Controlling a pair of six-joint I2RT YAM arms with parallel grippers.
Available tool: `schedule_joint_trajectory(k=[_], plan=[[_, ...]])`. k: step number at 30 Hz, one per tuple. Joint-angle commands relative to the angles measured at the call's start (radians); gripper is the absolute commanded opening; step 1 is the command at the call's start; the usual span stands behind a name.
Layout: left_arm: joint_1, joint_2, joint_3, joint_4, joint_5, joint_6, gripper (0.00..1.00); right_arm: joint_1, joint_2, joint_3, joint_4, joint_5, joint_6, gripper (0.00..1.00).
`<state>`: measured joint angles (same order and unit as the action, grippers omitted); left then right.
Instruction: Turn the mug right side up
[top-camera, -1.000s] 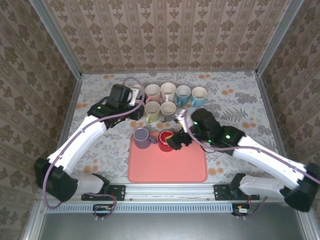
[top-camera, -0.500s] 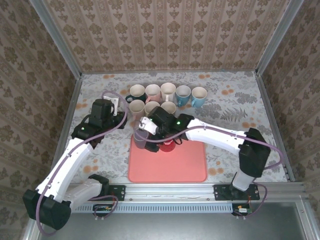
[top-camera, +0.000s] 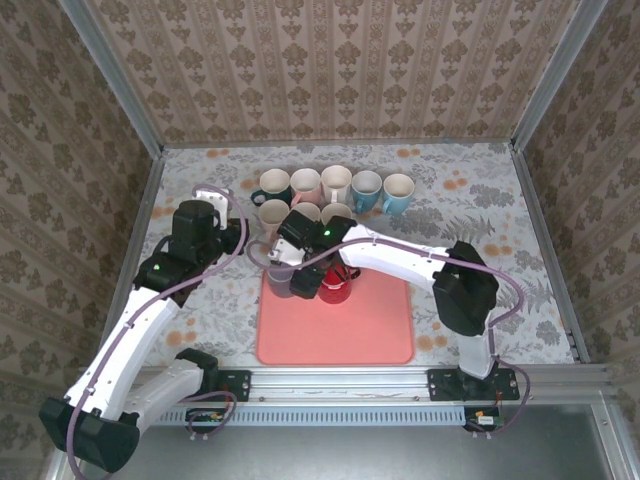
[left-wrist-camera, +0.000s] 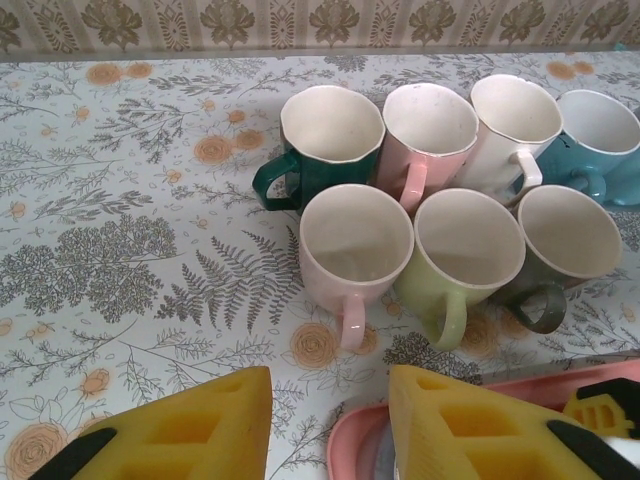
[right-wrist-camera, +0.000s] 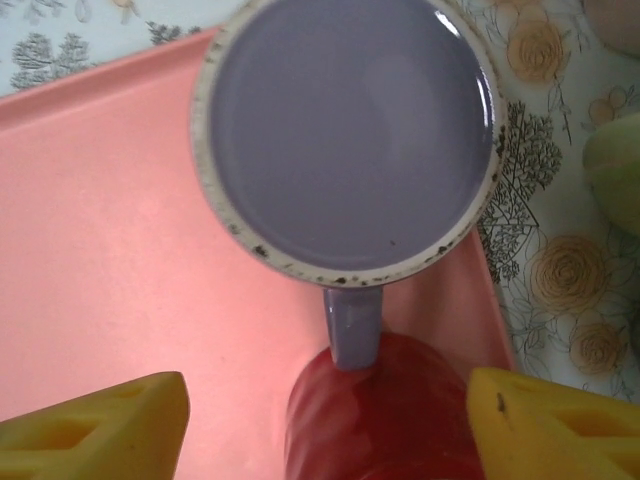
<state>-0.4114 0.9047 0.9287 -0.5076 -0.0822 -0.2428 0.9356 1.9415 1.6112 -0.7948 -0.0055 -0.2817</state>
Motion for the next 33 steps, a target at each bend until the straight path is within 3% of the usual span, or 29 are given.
schedule_joint_trajectory(k=[1, 10, 22, 26, 28, 32, 33], plan=[[0.005, -0.023, -0.011, 0.018, -0.027, -0.013, 0.37, -0.007, 0.053, 0.054, -0.057, 0.053, -0.004, 0.67], [0.004, -0.031, -0.013, 0.021, -0.043, -0.009, 0.37, -0.023, 0.109, 0.091, -0.054, 0.032, 0.0, 0.52], [0.003, -0.03, -0.016, 0.021, -0.058, -0.004, 0.37, -0.025, 0.173, 0.112, -0.06, -0.011, 0.0, 0.44], [0.004, -0.031, -0.016, 0.023, -0.061, -0.003, 0.36, -0.027, 0.182, 0.119, -0.06, -0.012, 0.0, 0.22], [0.004, -0.03, -0.017, 0.024, -0.064, -0.001, 0.36, -0.027, 0.177, 0.118, -0.057, -0.012, 0.001, 0.19], [0.004, -0.028, -0.018, 0.024, -0.066, -0.001, 0.36, -0.027, 0.16, 0.114, -0.051, -0.014, 0.005, 0.0], [0.005, -0.027, -0.019, 0.024, -0.067, 0.001, 0.36, -0.027, 0.151, 0.112, -0.048, -0.015, 0.01, 0.0]])
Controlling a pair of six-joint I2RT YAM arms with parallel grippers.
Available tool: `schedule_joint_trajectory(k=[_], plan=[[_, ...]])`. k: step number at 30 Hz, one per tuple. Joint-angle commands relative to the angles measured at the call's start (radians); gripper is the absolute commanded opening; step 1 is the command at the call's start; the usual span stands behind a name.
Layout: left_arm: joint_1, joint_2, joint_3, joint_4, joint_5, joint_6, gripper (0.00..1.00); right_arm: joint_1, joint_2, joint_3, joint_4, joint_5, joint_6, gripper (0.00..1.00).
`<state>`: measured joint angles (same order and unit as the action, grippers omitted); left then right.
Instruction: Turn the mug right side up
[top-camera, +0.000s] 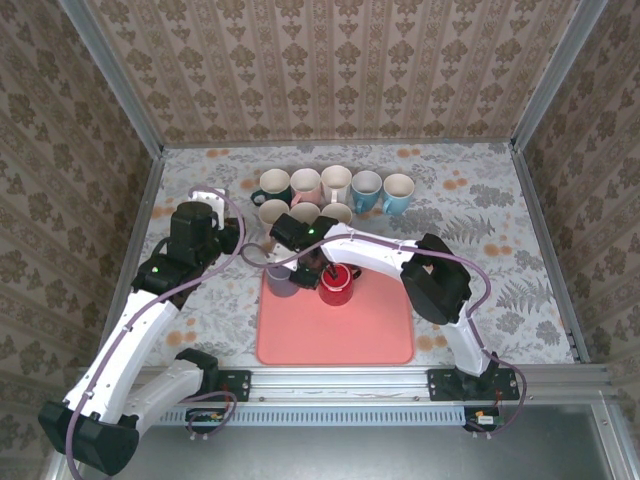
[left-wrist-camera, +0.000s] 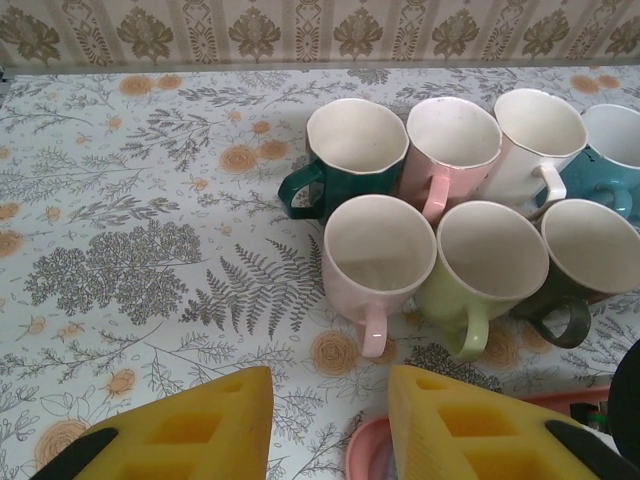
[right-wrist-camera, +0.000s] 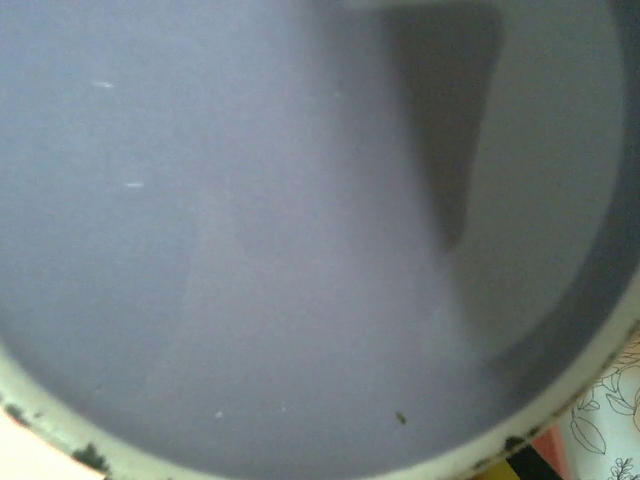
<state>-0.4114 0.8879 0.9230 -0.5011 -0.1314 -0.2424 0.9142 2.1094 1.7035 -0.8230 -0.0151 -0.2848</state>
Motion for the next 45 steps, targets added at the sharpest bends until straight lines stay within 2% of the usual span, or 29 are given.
schedule_joint_trajectory(k=[1, 6, 9, 12, 14, 17, 21, 24, 26, 29, 32, 34, 40, 45], plan=[[0.004, -0.01, -0.012, 0.018, -0.02, 0.0, 0.36, -0.006, -0.028, 0.017, -0.015, -0.012, 0.02, 0.0], [0.004, -0.011, -0.009, 0.013, -0.02, 0.003, 0.36, -0.031, -0.145, -0.048, 0.071, -0.079, 0.099, 0.0], [0.005, -0.012, 0.01, 0.004, 0.033, 0.007, 0.38, -0.056, -0.261, -0.13, 0.169, -0.148, 0.18, 0.0], [0.005, -0.018, 0.048, -0.013, 0.096, 0.013, 0.42, -0.081, -0.391, -0.231, 0.28, -0.226, 0.264, 0.0], [0.006, -0.03, 0.081, -0.028, 0.127, 0.016, 0.48, -0.106, -0.481, -0.305, 0.386, -0.256, 0.331, 0.0], [0.005, -0.04, 0.127, -0.024, 0.234, -0.001, 0.6, -0.156, -0.589, -0.392, 0.487, -0.265, 0.419, 0.0], [0.003, -0.005, 0.161, 0.001, 0.423, -0.079, 0.63, -0.26, -0.709, -0.509, 0.636, -0.307, 0.554, 0.0], [-0.007, 0.023, 0.131, 0.102, 0.596, -0.162, 0.63, -0.344, -0.813, -0.597, 0.801, -0.401, 0.691, 0.0], [-0.035, 0.048, 0.103, 0.19, 0.665, -0.226, 0.63, -0.38, -0.854, -0.642, 0.901, -0.449, 0.783, 0.0], [-0.137, 0.096, 0.076, 0.3, 0.699, -0.264, 0.63, -0.43, -0.901, -0.708, 1.075, -0.502, 0.94, 0.0], [-0.197, 0.161, 0.075, 0.407, 0.761, -0.317, 0.63, -0.463, -0.927, -0.753, 1.221, -0.545, 1.077, 0.0], [-0.202, 0.203, 0.076, 0.496, 0.828, -0.394, 0.64, -0.471, -0.941, -0.771, 1.283, -0.563, 1.137, 0.0], [-0.198, 0.261, 0.057, 0.723, 0.891, -0.557, 0.7, -0.472, -0.99, -0.827, 1.402, -0.554, 1.258, 0.0], [-0.196, 0.312, 0.038, 0.896, 0.917, -0.659, 0.67, -0.472, -1.0, -0.873, 1.555, -0.555, 1.368, 0.0]])
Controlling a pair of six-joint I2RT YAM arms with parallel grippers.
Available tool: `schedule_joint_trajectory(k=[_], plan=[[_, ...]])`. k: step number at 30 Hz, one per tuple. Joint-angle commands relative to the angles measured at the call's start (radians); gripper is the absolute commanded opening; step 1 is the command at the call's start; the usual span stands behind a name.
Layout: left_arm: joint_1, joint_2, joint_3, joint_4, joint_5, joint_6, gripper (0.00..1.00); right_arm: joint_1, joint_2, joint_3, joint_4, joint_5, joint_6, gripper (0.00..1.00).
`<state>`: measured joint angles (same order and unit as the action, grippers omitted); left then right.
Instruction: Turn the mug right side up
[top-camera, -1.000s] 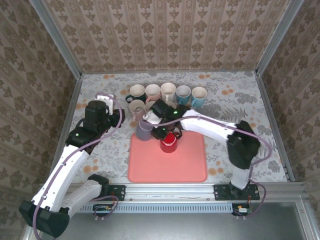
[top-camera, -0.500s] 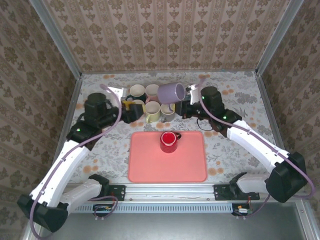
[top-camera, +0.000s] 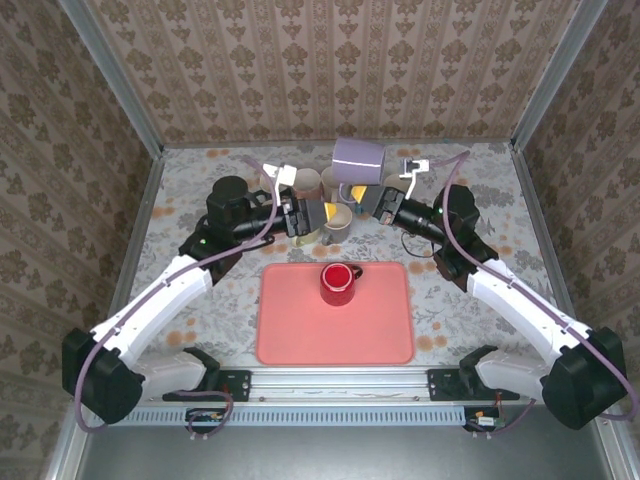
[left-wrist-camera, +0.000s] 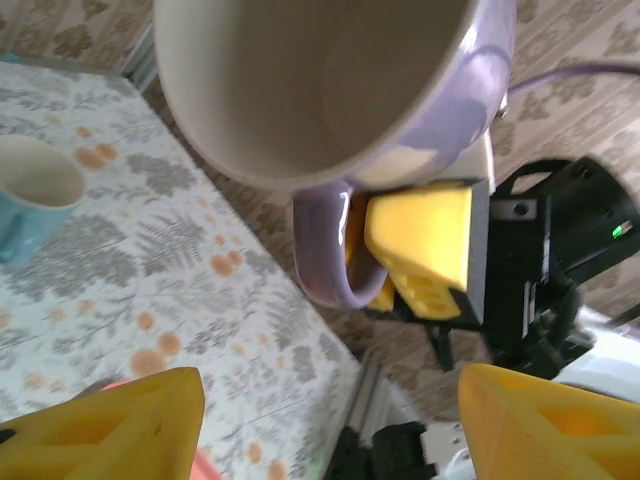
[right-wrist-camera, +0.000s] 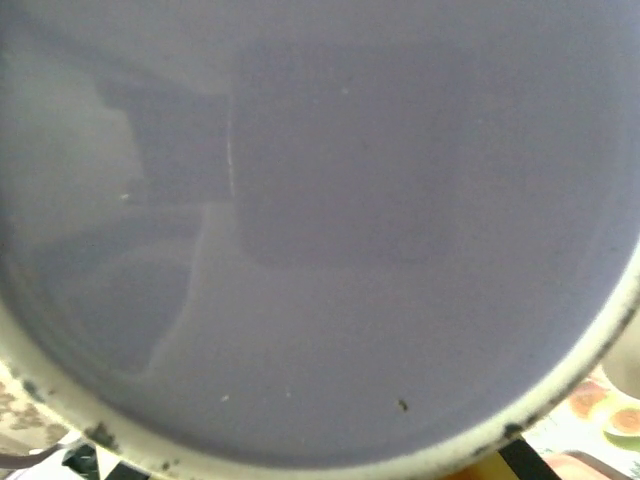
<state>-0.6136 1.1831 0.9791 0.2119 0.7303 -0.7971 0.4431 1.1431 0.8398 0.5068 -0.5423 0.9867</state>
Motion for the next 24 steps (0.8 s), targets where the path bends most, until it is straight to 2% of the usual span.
schedule_joint_trajectory(k=[1, 8, 15, 24], plan=[[0.006, 0.025, -0.021, 0.224, 0.059, -0.123, 0.66, -0.001, -0.034, -0.015, 0.246, -0.028, 0.113, 0.0], [0.009, 0.074, -0.01, 0.406, 0.08, -0.212, 0.56, 0.018, -0.03, -0.039, 0.335, -0.045, 0.162, 0.0], [0.005, 0.117, -0.01, 0.465, 0.083, -0.254, 0.51, 0.044, -0.036, -0.042, 0.341, -0.049, 0.158, 0.0], [-0.02, 0.157, 0.007, 0.513, 0.108, -0.278, 0.23, 0.075, -0.025, -0.045, 0.335, -0.057, 0.138, 0.0]])
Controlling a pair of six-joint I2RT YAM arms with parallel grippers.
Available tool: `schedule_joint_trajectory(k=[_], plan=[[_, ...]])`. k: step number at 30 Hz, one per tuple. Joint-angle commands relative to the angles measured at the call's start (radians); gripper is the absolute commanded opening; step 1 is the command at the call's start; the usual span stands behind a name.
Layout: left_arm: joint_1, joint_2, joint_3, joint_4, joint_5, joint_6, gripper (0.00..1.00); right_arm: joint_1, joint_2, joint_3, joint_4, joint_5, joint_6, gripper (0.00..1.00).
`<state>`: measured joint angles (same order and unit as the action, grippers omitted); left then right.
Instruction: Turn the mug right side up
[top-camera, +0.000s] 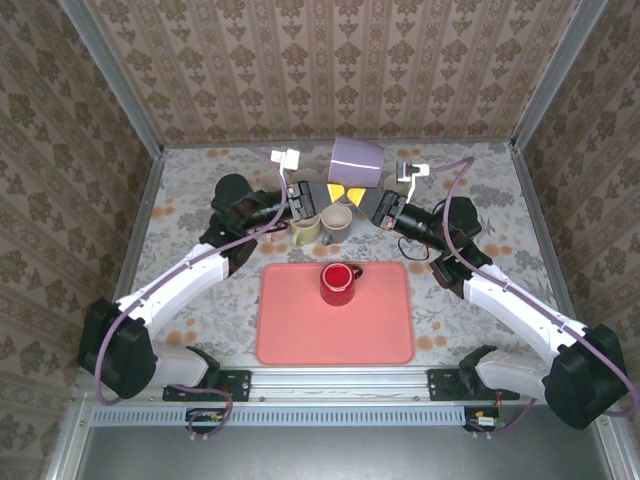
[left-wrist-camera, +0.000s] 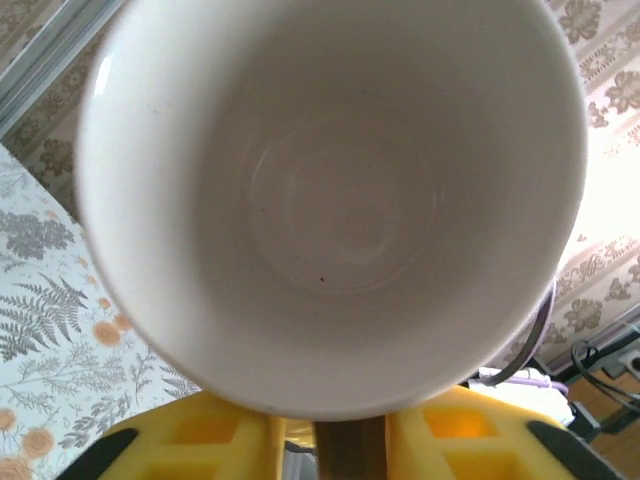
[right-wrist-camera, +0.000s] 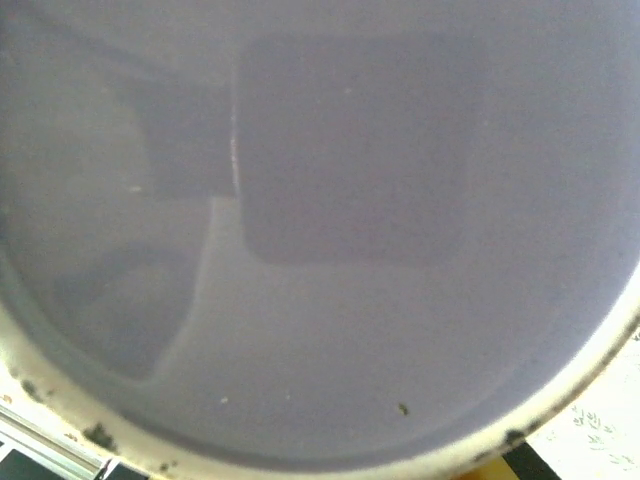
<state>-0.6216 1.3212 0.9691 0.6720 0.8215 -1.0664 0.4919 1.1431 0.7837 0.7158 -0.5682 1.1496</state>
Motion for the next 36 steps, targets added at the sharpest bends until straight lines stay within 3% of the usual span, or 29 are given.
schedule_joint_trajectory(k=[1, 4, 10, 12, 14, 16, 17, 21, 24, 27, 29, 31, 36], plan=[[-0.013, 0.021, 0.015, 0.062, 0.016, -0.012, 0.19, 0.029, -0.023, 0.011, 0.122, -0.032, -0.028, 0.0], [-0.013, 0.018, 0.01, 0.082, 0.024, -0.018, 0.02, 0.032, -0.022, 0.007, 0.113, -0.03, -0.034, 0.0], [-0.007, -0.009, 0.01, 0.069, 0.029, 0.001, 0.0, 0.031, -0.043, 0.016, 0.019, -0.01, -0.084, 0.01], [-0.002, -0.024, 0.009, 0.044, 0.021, 0.017, 0.0, 0.031, -0.062, 0.023, -0.051, 0.011, -0.12, 0.33], [0.006, -0.046, 0.018, -0.019, 0.015, 0.058, 0.0, 0.03, -0.091, 0.025, -0.129, 0.046, -0.161, 0.76], [0.009, -0.07, 0.034, -0.111, -0.001, 0.119, 0.0, 0.03, -0.122, 0.029, -0.217, 0.081, -0.21, 0.95], [0.01, -0.082, 0.048, -0.172, -0.016, 0.157, 0.0, 0.03, -0.14, 0.032, -0.268, 0.102, -0.237, 1.0], [-0.004, -0.108, 0.128, -0.45, -0.101, 0.341, 0.0, 0.03, -0.219, 0.021, -0.451, 0.198, -0.353, 1.0], [-0.044, -0.096, 0.22, -0.692, -0.237, 0.505, 0.0, 0.028, -0.307, 0.014, -0.646, 0.347, -0.449, 1.0], [-0.117, -0.033, 0.335, -0.921, -0.405, 0.672, 0.0, 0.029, -0.412, 0.031, -0.849, 0.584, -0.544, 0.97], [-0.165, 0.036, 0.407, -1.028, -0.513, 0.737, 0.0, 0.028, -0.46, 0.074, -1.02, 0.784, -0.595, 0.96], [-0.213, 0.104, 0.469, -1.105, -0.643, 0.776, 0.0, 0.027, -0.493, 0.109, -1.111, 0.892, -0.644, 0.95], [-0.317, 0.291, 0.614, -1.233, -0.884, 0.862, 0.0, 0.027, -0.545, 0.171, -1.224, 0.974, -0.706, 0.96]])
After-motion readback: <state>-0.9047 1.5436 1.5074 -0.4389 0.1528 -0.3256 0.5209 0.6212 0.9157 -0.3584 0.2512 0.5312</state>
